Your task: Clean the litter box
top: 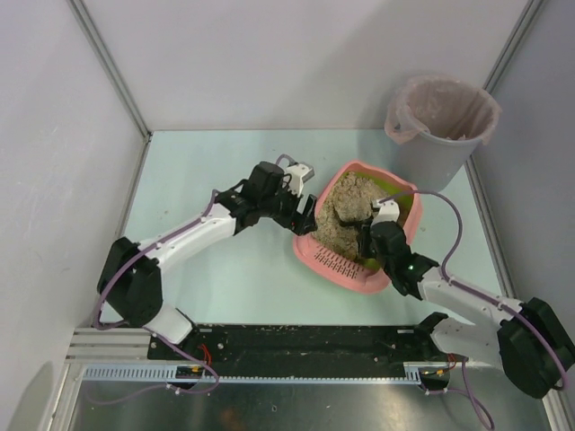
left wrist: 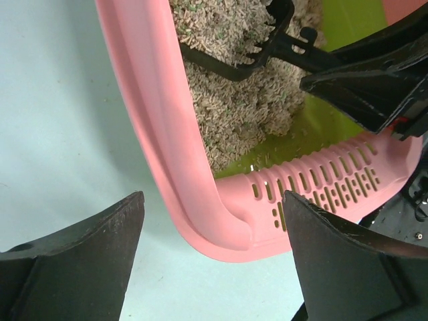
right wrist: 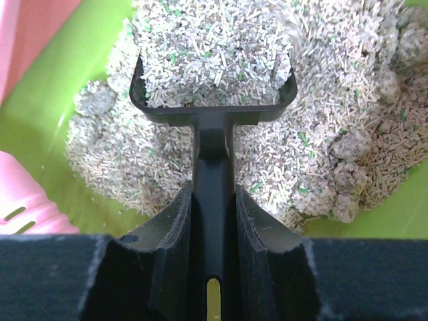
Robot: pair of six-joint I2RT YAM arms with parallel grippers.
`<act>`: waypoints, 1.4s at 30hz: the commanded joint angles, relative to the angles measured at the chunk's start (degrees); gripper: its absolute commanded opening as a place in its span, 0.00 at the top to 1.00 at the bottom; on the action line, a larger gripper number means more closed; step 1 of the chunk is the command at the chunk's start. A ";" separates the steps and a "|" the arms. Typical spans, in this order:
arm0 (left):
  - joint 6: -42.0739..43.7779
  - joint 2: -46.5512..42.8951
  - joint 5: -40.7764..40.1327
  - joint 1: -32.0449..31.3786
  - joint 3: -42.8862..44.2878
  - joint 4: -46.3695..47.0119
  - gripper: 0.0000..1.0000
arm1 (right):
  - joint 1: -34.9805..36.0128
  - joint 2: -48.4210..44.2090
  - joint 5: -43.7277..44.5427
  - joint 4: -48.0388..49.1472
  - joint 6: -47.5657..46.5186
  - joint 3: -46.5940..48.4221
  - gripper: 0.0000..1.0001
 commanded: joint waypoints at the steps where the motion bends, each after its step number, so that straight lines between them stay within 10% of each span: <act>1: 1.91 -5.18 -0.49 0.02 3.13 0.26 0.11 | 2.55 -4.71 8.29 8.49 -0.15 -4.72 1.00; 17: 0.85 -11.52 1.27 0.64 1.55 -1.41 0.09 | 16.09 -15.78 29.23 15.36 -1.90 -15.53 1.00; 42: 2.26 -14.50 0.13 0.55 1.11 -2.55 0.08 | 21.98 -17.19 36.87 -0.97 4.41 -3.23 1.00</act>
